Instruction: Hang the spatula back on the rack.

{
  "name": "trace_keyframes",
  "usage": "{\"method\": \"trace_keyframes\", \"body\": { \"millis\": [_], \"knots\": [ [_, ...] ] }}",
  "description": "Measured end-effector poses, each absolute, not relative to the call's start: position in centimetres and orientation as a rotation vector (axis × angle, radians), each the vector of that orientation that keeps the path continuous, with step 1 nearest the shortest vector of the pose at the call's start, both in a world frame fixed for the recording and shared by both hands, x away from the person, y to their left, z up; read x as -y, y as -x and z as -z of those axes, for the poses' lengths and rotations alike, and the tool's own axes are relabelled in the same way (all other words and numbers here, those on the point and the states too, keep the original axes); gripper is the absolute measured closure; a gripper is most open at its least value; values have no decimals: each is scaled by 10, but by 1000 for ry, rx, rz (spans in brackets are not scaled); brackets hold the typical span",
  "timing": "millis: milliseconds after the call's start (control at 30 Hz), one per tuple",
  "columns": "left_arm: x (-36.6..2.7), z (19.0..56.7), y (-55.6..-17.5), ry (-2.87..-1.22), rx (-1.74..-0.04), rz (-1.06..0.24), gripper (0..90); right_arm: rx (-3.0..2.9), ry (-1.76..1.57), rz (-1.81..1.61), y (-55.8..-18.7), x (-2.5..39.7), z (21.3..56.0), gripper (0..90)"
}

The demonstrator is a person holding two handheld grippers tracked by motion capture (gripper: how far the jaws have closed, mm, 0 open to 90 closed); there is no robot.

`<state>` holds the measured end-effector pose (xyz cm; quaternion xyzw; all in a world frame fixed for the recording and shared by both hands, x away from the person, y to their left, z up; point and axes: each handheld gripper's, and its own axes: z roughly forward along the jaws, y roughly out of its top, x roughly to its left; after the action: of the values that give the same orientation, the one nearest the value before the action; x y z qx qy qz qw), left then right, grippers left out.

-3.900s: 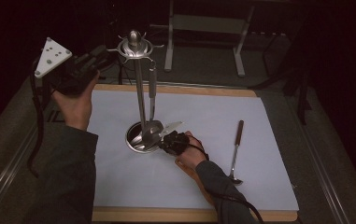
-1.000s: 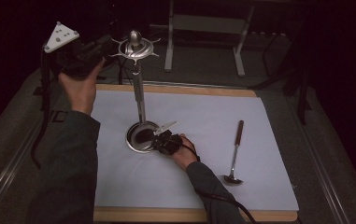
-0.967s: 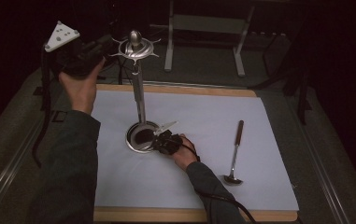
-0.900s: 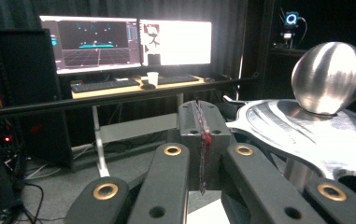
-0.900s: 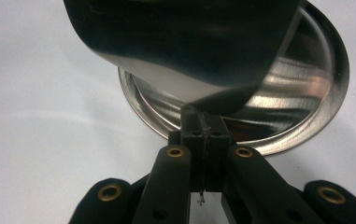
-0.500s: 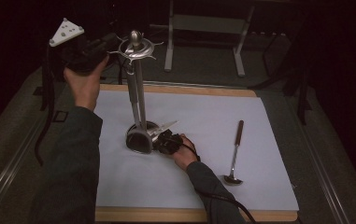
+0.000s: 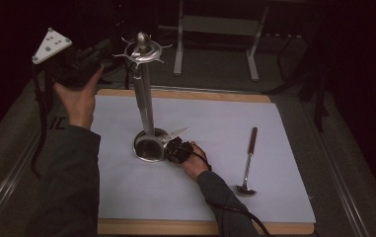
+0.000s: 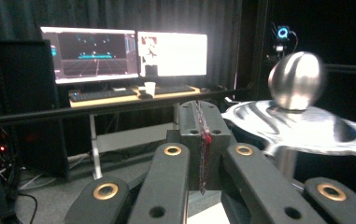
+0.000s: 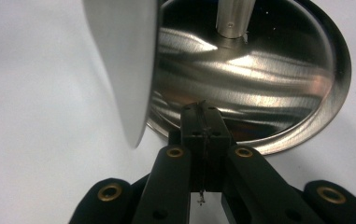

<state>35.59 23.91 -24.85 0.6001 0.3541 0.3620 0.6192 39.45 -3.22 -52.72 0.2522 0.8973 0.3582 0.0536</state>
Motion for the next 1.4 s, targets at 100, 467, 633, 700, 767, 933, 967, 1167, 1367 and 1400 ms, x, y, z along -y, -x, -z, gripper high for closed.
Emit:
{"method": "trace_keyframes", "body": {
  "millis": [100, 467, 633, 700, 767, 933, 967, 1167, 1367, 1400],
  "knots": [
    [-240, 248, -344, -1384, -798, -841, 900, -2727, -766, -1088, -395, 32, 527, 900],
    [-233, 254, -330, -1427, -756, -845, 900, -2731, -771, -1089, -395, 32, 527, 900],
    [-231, 255, -324, -1424, -724, -853, 900, -2733, -772, -1097, -395, 33, 527, 900],
    [-224, 254, -325, -1455, -712, -858, 900, -2734, -771, -1096, -395, 33, 527, 900],
    [-222, 253, -328, -1474, -731, -875, 900, -2732, -767, -1093, -395, 32, 527, 900],
    [-221, 253, -331, -1473, -734, -874, 900, -2734, -768, -1095, -395, 33, 527, 900],
    [-222, 253, -332, -1474, -739, -875, 900, -2735, -766, -1094, -396, 33, 527, 900],
    [-224, 251, -342, -1465, -770, -865, 900, -2734, -762, -1093, -396, 33, 527, 900],
    [-225, 250, -348, -1467, -787, -853, 900, -2733, -763, -1095, -396, 33, 527, 900],
    [-225, 249, -348, -1468, -789, -852, 900, -2732, -761, -1096, -396, 33, 527, 900]
  ]
}}
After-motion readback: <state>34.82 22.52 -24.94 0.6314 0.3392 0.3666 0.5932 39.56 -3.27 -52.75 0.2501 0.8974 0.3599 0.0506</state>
